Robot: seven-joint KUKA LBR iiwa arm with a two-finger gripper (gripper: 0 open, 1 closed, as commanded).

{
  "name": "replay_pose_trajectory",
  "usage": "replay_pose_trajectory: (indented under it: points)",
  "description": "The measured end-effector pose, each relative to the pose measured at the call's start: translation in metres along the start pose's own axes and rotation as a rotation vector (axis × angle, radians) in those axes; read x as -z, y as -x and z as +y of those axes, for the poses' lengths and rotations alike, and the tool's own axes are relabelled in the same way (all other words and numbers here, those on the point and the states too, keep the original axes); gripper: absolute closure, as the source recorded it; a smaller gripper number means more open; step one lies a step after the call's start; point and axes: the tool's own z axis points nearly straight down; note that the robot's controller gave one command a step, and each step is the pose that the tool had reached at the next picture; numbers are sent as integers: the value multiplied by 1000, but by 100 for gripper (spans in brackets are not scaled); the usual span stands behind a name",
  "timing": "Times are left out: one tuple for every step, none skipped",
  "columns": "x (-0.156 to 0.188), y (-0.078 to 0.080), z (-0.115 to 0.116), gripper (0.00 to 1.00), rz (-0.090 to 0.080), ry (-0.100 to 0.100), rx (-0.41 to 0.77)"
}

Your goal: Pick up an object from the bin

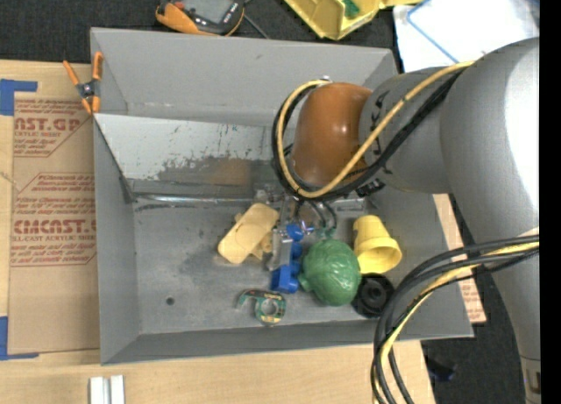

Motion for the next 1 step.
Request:
replay_pose_trajectory:
  points:
    - [0, 2, 43, 0, 4, 2, 133]
